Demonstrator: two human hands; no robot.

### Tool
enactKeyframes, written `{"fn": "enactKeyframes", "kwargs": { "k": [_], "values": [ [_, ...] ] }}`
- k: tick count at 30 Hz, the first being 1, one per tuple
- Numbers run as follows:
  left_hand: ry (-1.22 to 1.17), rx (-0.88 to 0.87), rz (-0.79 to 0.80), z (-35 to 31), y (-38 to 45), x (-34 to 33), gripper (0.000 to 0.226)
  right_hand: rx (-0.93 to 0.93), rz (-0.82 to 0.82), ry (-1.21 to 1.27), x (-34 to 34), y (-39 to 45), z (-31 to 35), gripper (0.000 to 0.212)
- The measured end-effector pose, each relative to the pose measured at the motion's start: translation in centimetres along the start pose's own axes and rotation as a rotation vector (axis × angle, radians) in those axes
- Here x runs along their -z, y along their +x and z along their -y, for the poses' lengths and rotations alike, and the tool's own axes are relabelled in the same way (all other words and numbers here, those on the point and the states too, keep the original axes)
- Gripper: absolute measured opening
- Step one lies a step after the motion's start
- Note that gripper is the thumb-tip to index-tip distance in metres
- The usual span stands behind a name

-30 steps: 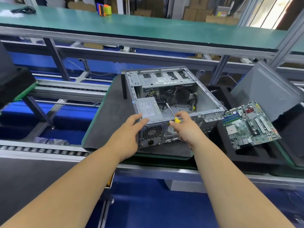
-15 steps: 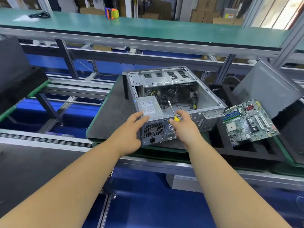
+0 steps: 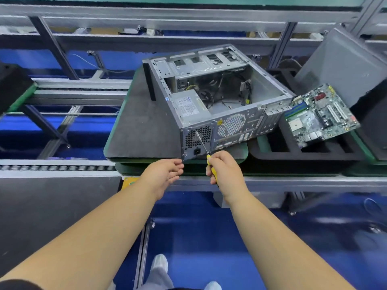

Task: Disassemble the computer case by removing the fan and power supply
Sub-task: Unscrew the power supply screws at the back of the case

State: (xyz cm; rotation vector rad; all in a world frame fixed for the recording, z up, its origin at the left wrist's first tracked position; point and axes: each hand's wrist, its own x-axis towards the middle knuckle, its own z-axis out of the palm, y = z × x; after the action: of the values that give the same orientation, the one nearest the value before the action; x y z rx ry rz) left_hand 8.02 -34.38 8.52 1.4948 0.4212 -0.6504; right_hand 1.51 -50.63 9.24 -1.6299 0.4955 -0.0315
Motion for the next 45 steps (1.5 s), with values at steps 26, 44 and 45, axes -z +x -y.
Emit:
{"fn": "enactKeyframes", "kwargs": {
  "k": [26,44,45],
  "values": [
    [-0.457,0.121,0.245,2.0,2.0,-0.7,0.036,-0.259,-0.024,-0.151,-3.1,-0.2,-3.8,0.01],
    [-0.422,0.099,0.177,1.4,2.1,-1.4,0.03,-0.256,-0.016,-0.152,-2.9,-0.3,-3.6,0.011],
    [-0.42,0.1,0.175,1.3,2.1,-1.4,0.03,-0.257,-0.013,-0.155,-2.9,-0.3,-3.5,0.011]
  ]
}}
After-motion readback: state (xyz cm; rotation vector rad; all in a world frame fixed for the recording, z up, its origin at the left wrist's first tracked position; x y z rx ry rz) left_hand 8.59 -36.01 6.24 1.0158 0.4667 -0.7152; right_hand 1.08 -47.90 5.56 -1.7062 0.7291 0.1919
